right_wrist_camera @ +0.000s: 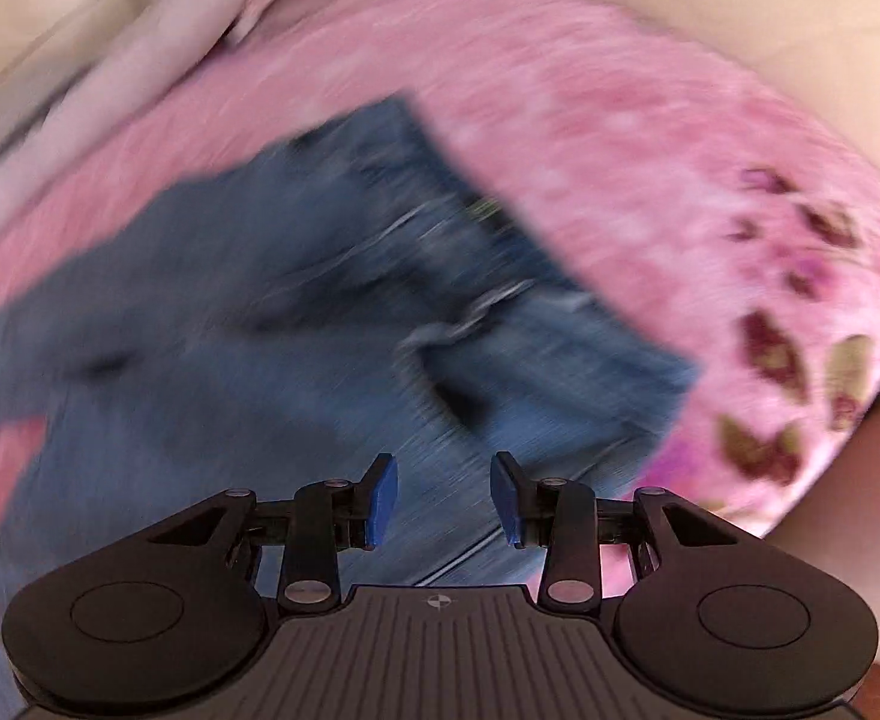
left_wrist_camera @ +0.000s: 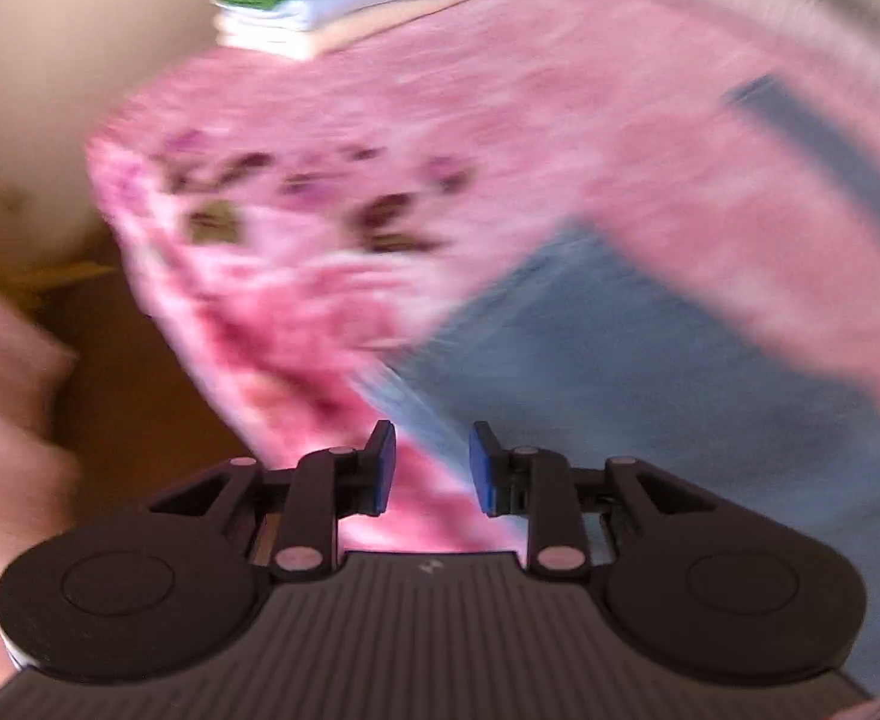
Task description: Fold clothes
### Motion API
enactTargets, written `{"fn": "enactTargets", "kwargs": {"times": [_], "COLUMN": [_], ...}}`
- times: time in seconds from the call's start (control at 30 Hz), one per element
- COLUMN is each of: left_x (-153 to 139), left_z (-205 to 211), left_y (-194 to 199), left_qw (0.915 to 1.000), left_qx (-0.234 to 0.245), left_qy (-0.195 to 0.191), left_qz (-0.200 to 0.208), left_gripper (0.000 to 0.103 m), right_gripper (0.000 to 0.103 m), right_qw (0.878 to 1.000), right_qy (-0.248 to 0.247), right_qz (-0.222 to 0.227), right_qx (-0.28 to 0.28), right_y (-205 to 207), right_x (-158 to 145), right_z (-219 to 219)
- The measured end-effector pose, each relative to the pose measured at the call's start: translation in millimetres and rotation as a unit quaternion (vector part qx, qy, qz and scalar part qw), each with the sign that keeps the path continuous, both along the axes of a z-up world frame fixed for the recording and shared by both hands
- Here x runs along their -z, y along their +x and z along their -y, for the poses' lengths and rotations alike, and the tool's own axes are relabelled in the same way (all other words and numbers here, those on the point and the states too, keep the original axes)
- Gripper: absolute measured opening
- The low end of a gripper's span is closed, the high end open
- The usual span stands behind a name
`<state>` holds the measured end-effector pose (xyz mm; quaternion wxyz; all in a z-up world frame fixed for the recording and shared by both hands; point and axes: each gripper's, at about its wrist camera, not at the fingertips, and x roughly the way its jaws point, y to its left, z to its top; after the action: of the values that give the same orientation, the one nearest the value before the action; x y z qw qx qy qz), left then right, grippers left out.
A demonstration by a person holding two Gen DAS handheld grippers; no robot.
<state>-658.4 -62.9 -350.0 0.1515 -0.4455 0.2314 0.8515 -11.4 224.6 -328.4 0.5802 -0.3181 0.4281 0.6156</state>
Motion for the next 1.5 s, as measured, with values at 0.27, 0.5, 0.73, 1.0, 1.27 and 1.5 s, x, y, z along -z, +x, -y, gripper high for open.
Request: {"fn": "enactTargets", "kwargs": {"times": [0.27, 0.5, 0.73, 1.0, 1.27, 1.5], "left_x": [-23.7, -6.4, 30.5, 5.6, 32.5, -15.0], "left_z": [-9.5, -45.3, -78.8, -64.8, -72.6, -104.4], "left_y": [-16.1, -52.6, -108.8, -99.7, -104.7, -59.6], "left_qw": [0.9874, 0.9751, 0.9451, 0.9521, 0.9639, 0.9146], "left_qx": [0.057, 0.185, 0.260, 0.266, 0.261, 0.315], "left_qy": [0.131, 0.082, 0.075, 0.098, 0.028, 0.149], "left_qz": [0.069, 0.091, 0.183, 0.114, 0.046, 0.205], "left_gripper": [0.031, 0.037, 0.033, 0.004, 0.001, 0.003], "right_gripper": [0.039, 0.039, 0.041, 0.041, 0.041, 0.041], "right_qw": [0.999, 0.994, 0.995, 0.990, 0.994, 0.997], "right_qy": [-0.031, -0.071, -0.062, -0.083, -0.084, -0.036], "right_qz": [-0.029, -0.081, -0.072, -0.086, -0.064, -0.047], "right_qx": [-0.019, 0.016, 0.042, 0.073, 0.039, 0.044], "right_y": [-37.7, -58.5, -107.2, -155.6, -188.6, -179.6], "right_x": [16.5, 28.8, 25.4, 32.8, 32.6, 20.1], "right_z": [9.2, -10.1, -4.6, 27.3, 37.0, 31.5]}}
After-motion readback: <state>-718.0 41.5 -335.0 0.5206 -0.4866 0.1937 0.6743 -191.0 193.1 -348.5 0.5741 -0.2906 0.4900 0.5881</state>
